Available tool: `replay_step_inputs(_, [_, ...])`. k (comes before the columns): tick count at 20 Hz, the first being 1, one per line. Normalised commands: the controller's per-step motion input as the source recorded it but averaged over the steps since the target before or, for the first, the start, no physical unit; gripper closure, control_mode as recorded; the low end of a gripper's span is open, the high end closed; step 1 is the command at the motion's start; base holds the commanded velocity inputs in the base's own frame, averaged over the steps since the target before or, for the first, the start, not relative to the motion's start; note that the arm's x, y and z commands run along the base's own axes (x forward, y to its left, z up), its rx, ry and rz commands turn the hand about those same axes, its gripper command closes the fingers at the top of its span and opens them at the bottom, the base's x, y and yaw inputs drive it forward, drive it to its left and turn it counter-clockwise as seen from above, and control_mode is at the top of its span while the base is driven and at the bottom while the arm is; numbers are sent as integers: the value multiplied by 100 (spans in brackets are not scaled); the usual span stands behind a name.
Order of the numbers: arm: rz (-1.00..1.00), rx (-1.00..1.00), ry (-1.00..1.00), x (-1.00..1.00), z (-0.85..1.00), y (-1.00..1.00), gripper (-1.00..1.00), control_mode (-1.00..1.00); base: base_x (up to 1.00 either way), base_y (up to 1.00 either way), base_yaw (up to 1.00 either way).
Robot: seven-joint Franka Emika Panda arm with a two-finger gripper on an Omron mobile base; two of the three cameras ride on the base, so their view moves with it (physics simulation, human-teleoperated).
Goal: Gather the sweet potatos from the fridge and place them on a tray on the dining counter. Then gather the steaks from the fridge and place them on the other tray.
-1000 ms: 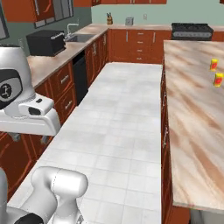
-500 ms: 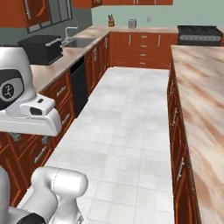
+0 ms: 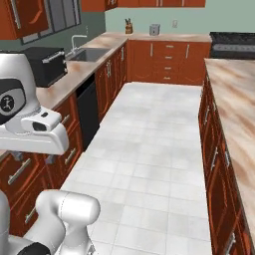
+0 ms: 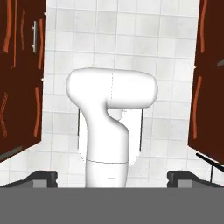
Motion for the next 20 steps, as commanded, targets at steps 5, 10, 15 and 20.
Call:
replay_step_inputs(5, [0, 0, 0, 0, 0, 0, -100, 100, 100, 20, 1])
replay_step_inputs(10, [0, 0, 0, 0, 0, 0, -100, 100, 100, 11, 0])
replay_step_inputs(15, [0, 0, 0, 0, 0, 0, -100, 100, 100, 28, 0])
replay_step_inputs(20, [0, 0, 0, 0, 0, 0, -100, 100, 100, 44, 0])
